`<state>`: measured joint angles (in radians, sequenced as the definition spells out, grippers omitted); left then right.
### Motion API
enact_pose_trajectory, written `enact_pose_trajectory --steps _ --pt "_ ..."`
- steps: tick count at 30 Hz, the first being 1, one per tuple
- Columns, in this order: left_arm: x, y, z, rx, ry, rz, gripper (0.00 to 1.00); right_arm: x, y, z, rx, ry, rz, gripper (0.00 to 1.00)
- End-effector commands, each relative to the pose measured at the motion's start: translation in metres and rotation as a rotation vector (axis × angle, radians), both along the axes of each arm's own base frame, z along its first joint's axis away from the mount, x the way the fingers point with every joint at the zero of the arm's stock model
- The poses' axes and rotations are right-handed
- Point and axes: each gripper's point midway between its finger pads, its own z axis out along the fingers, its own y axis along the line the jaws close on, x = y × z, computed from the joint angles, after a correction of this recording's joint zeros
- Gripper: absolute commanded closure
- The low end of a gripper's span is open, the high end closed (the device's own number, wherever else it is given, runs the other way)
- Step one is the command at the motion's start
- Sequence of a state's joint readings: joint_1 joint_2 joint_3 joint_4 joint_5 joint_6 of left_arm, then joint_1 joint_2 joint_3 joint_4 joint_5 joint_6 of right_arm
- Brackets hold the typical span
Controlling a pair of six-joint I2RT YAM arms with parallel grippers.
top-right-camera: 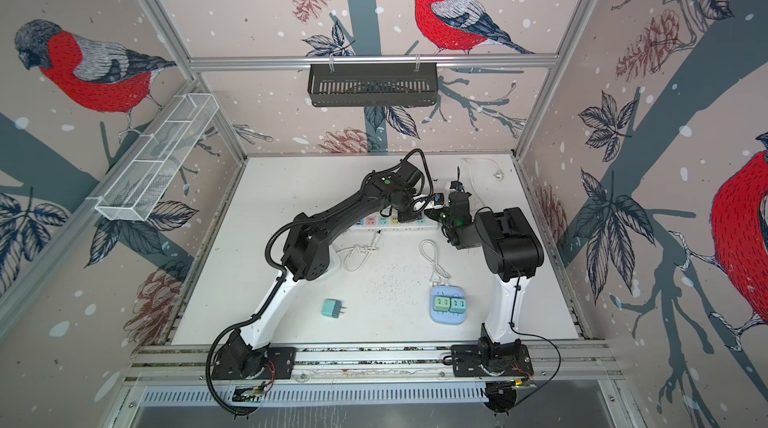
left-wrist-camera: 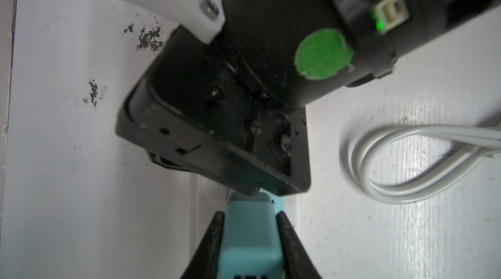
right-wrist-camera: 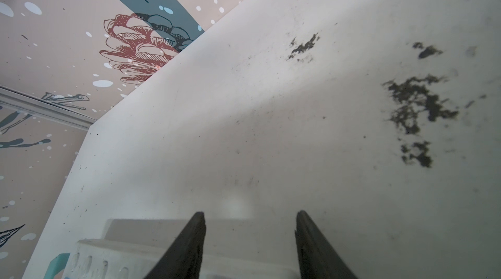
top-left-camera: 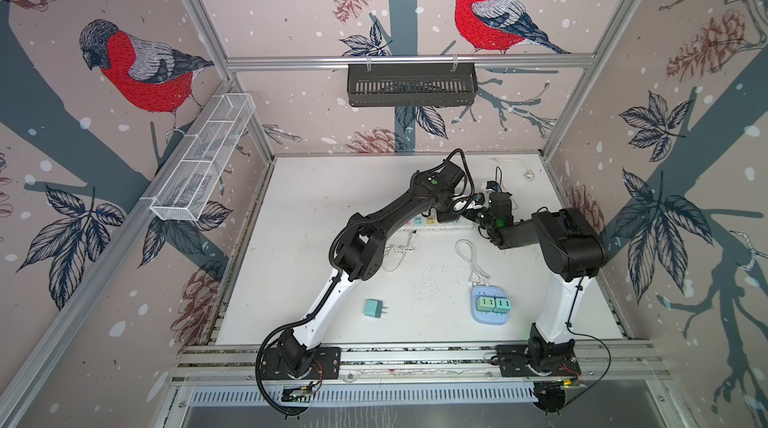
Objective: Insert the plug
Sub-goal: 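Press the right gripper down on the teal adapter while the left gripper holds it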
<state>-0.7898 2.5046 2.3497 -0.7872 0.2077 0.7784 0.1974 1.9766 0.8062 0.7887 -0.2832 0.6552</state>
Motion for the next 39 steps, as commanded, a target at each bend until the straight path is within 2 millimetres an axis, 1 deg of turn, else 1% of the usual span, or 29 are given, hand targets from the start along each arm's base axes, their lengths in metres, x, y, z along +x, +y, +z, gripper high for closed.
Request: enact_pose_trajectory --steps 1,5,9,17,21,25,29,32,35,39 --pt "-0.004 -0.003 -0.006 0.0 0.015 -0.024 1.0 -0.01 0.014 -0.004 0.053 0.042 0.047 0.47" --pt "-0.011 -0.006 -0.004 -0.022 0.043 -0.048 1.0 -0.013 0.014 -0.001 0.08 0.031 0.05 0.49" --pt "-0.012 -0.008 -0.004 -0.031 0.047 -0.051 1.0 -0.015 0.021 0.003 0.12 0.019 0.073 0.53" --pt "-0.015 -0.008 0.001 -0.037 0.057 -0.055 1.0 -0.015 0.024 0.005 0.125 0.014 0.077 0.54" --pt "-0.013 -0.002 -0.004 -0.005 0.051 -0.036 1.0 -0.016 0.022 0.004 0.123 0.015 0.073 0.54" --pt "-0.008 0.006 -0.014 0.028 0.073 0.003 1.0 -0.019 0.025 0.007 0.126 0.009 0.087 0.54" --pt "-0.019 0.019 -0.029 0.093 0.142 0.015 1.0 -0.023 0.026 0.012 0.125 -0.006 0.092 0.54" --pt "-0.019 0.024 -0.034 0.11 0.157 0.022 1.0 -0.024 0.014 0.016 0.123 -0.015 0.059 0.54" --pt "-0.015 0.027 -0.035 0.099 0.168 0.037 1.0 -0.026 -0.009 0.021 0.126 -0.023 0.004 0.54" --pt "-0.01 0.029 -0.041 0.078 0.181 0.032 1.0 -0.028 -0.039 0.033 0.114 -0.046 -0.053 0.52"
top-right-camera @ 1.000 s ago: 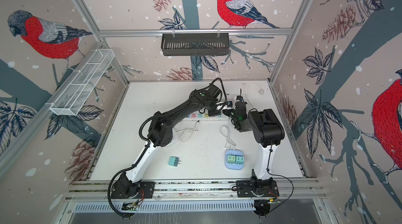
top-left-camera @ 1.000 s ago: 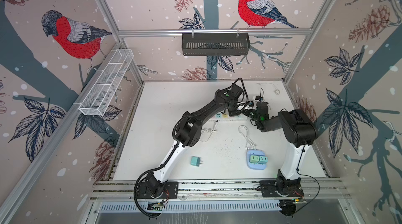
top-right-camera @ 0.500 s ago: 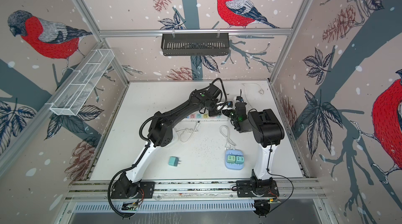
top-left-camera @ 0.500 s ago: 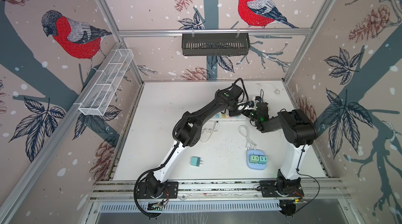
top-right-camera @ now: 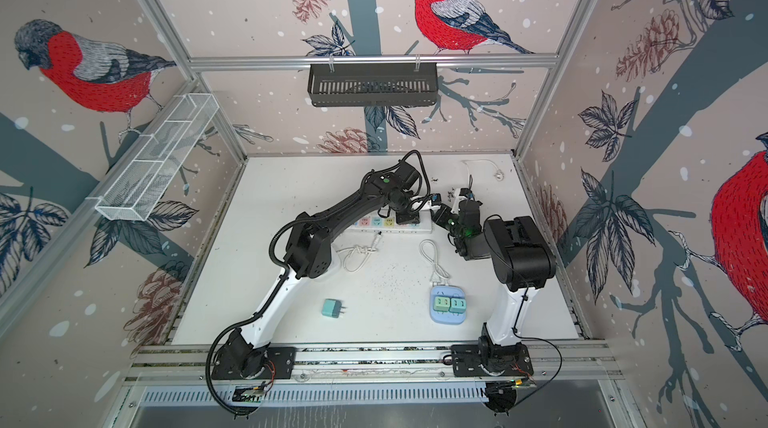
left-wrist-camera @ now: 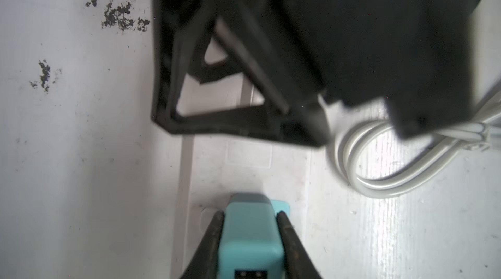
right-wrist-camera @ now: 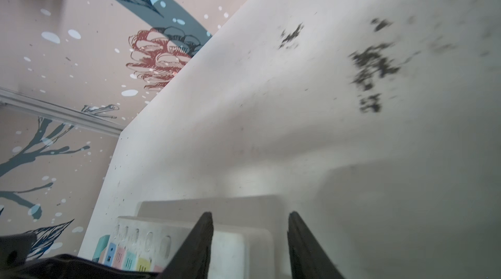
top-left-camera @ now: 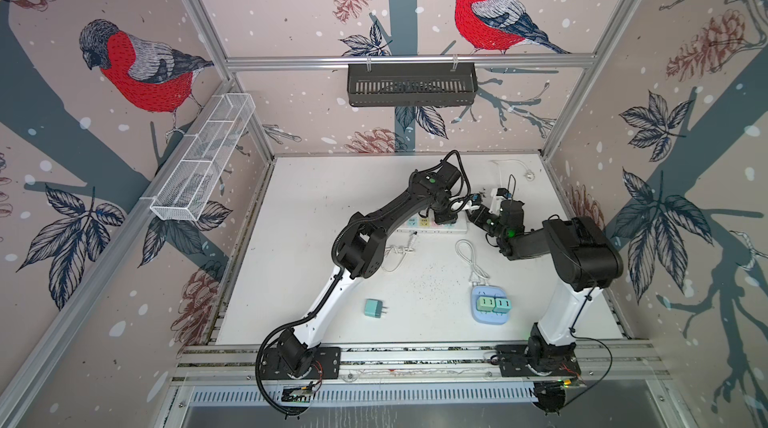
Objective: Insert the plug
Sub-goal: 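Press the right gripper down on the teal adapter while the left gripper holds it, then open the left gripper and raise both grippers away from the plugged adapter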
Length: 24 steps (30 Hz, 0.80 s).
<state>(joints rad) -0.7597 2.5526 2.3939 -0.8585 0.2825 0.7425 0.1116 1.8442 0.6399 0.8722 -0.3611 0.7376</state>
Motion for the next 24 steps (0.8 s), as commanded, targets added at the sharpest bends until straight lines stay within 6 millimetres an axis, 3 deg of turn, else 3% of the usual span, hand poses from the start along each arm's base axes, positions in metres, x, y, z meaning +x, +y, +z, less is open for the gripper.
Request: enact_pose_trajectory --steps 1,3,7,9,10,11,18,22,24 --pt "-0.006 0.019 -0.025 0.071 0.066 0.002 1.0 0.002 -0.013 0.017 -0.004 -0.039 -0.018 0.52" --pt "-0.001 0.018 -0.026 0.067 0.052 0.011 0.97 0.002 -0.022 0.021 -0.024 -0.036 -0.036 0.5" --pt "0.0 0.01 -0.009 0.018 0.038 0.019 0.57 0.003 -0.035 0.032 -0.06 -0.045 -0.073 0.46" --pt "-0.002 0.005 0.008 -0.018 0.025 0.009 0.47 0.003 -0.041 0.037 -0.076 -0.049 -0.091 0.45" --pt "-0.002 0.004 0.017 -0.037 0.016 0.003 0.31 0.003 -0.043 0.042 -0.083 -0.055 -0.098 0.44" --pt "-0.003 0.003 0.027 -0.056 0.007 -0.005 0.02 0.002 -0.045 0.047 -0.087 -0.063 -0.105 0.43" --pt "-0.02 0.006 0.111 -0.173 -0.032 -0.015 0.01 -0.019 -0.065 0.089 -0.153 -0.129 -0.195 0.31" --pt "-0.048 0.024 0.151 -0.258 0.005 0.041 0.01 -0.049 -0.075 0.13 -0.179 -0.225 -0.271 0.24" --pt "-0.05 0.039 0.17 -0.338 -0.056 0.139 0.01 -0.064 -0.066 0.148 -0.17 -0.269 -0.237 0.24"
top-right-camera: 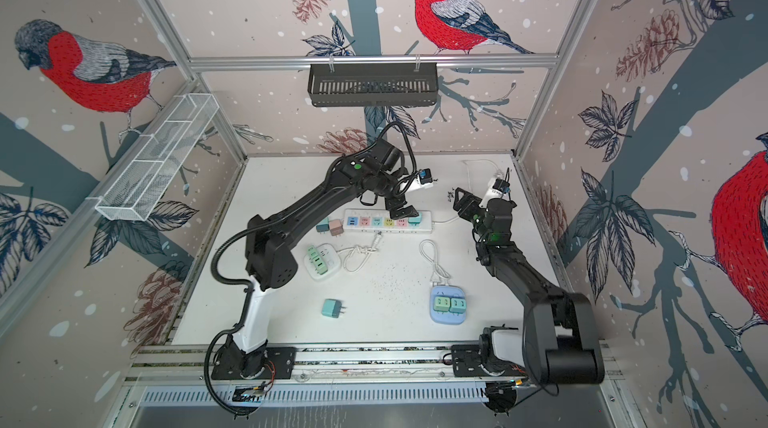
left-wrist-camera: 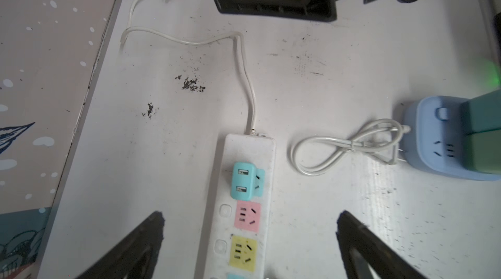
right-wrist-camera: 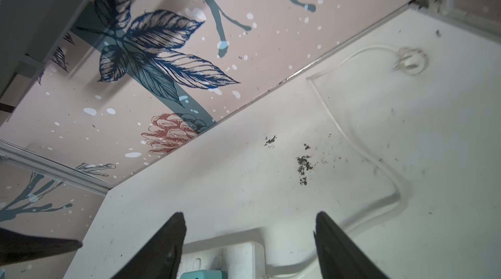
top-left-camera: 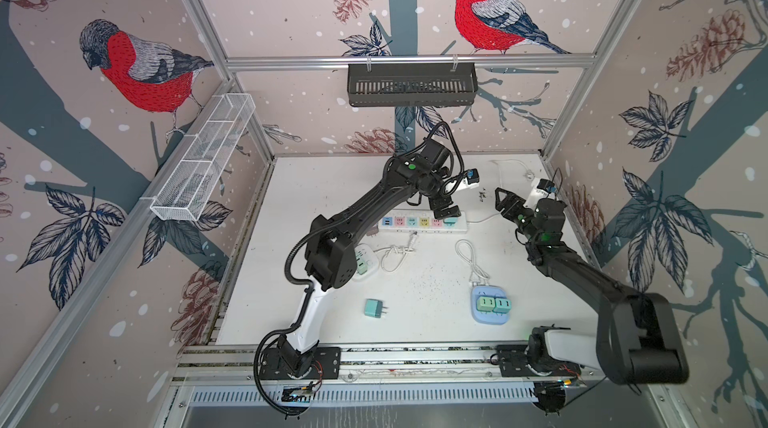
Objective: Insert the plug
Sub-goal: 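Open the left gripper and raise both grippers away from the plugged adapter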
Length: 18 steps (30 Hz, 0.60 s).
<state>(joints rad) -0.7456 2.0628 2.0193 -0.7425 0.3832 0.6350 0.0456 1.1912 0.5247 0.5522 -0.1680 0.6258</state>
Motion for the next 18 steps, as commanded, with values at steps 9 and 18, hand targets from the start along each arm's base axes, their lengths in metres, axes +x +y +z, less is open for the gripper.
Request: enact_pose_trajectory --steps 9,18 --pt "-0.039 0.143 0.055 -0.582 -0.142 0.667 0.01 -0.1 0.12 0.029 -0.209 -0.125 0.297 0.16" --pt "-0.069 0.235 0.02 -0.79 -0.131 1.03 0.01 -0.187 0.202 -0.011 -0.377 -0.281 0.629 0.15"
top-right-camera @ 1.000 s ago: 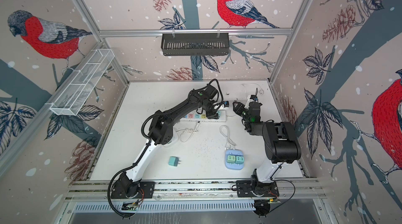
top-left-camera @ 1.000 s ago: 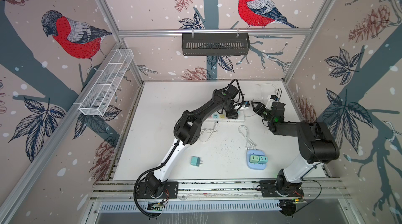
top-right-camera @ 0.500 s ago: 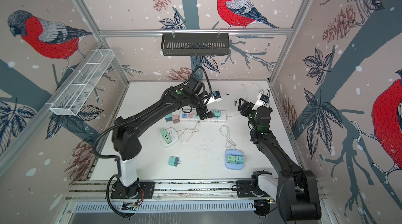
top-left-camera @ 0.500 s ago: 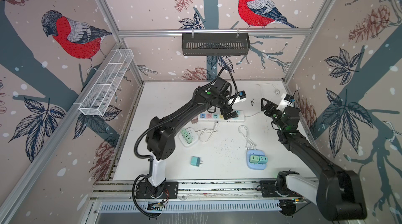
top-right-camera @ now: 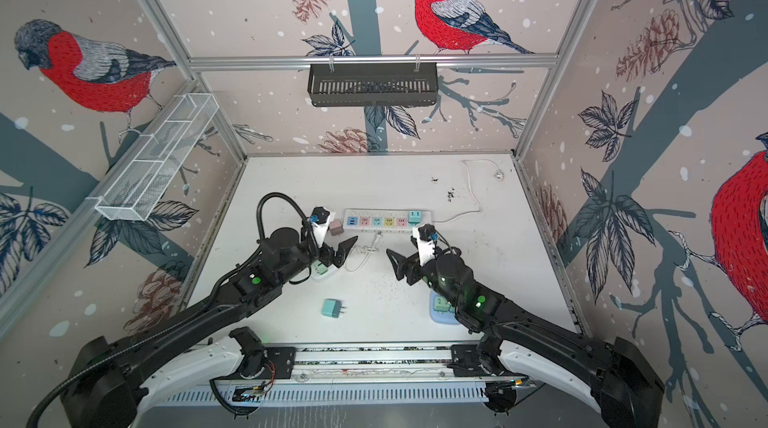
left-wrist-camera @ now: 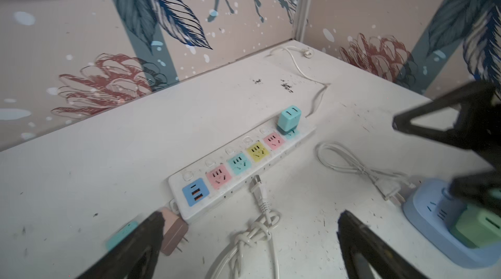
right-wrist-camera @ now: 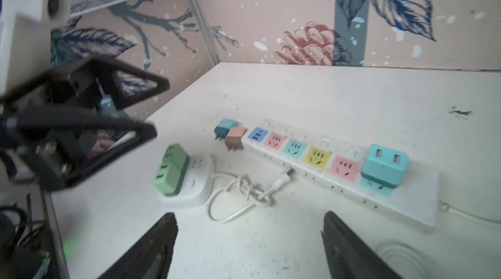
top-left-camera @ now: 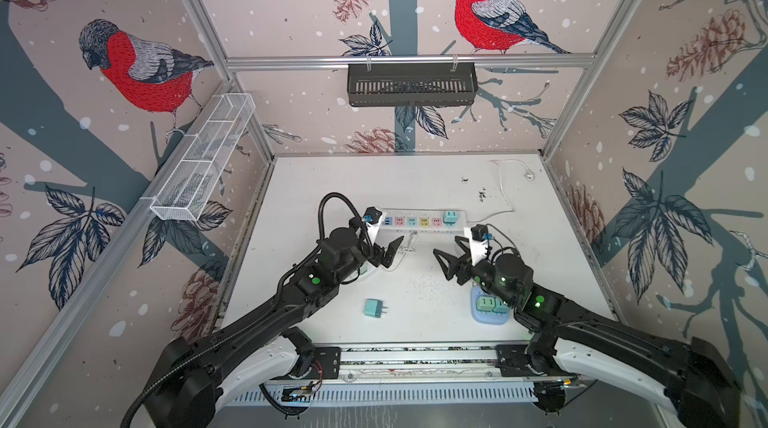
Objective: Insert the plug
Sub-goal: 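Open the left gripper and raise both grippers away from the plugged adapter, then lower the right gripper onto the second teal adapter and close it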
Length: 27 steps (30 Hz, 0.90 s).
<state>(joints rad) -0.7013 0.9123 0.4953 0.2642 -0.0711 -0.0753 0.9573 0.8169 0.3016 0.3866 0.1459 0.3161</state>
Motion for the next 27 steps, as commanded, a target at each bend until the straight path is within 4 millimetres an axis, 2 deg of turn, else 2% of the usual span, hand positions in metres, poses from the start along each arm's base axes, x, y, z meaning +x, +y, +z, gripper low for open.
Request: enact_pose_trajectory --steps 1,4,7,11,12,17,20,22,25,27 --pt "0.015 0.046 0.014 -0.219 -0.027 0.293 0.01 -0.009 0.005 0.006 -0.003 -0.132 0.015 0.14" --pt "0.02 0.096 0.004 -0.305 0.019 0.596 0.01 -0.02 0.016 -0.003 0.001 -0.157 0.084 0.14" --pt "0.007 0.14 -0.014 -0.378 0.116 0.856 0.02 -0.033 0.033 -0.014 -0.023 -0.183 0.182 0.12" --pt "-0.008 0.164 -0.036 -0.326 0.062 0.913 0.02 -0.041 0.053 -0.035 -0.094 -0.191 0.246 0.05" --pt "-0.012 0.172 -0.049 -0.293 0.028 0.923 0.02 -0.043 0.059 -0.04 -0.11 -0.19 0.257 0.05" --pt "-0.018 0.179 -0.05 -0.293 -0.064 0.866 0.02 -0.059 0.097 -0.069 -0.197 -0.15 0.366 0.05" --pt "-0.024 0.196 -0.049 -0.297 -0.09 0.959 0.03 -0.075 0.123 -0.087 -0.234 -0.132 0.465 0.05" --pt "-0.023 0.196 -0.049 -0.325 -0.115 0.948 0.03 -0.082 0.141 -0.1 -0.262 -0.11 0.52 0.06" --pt "-0.023 0.19 -0.059 -0.344 -0.146 0.884 0.03 -0.089 0.163 -0.118 -0.305 -0.069 0.581 0.08" --pt "-0.022 0.19 -0.06 -0.328 -0.122 0.892 0.03 -0.096 0.169 -0.127 -0.319 -0.054 0.627 0.08"
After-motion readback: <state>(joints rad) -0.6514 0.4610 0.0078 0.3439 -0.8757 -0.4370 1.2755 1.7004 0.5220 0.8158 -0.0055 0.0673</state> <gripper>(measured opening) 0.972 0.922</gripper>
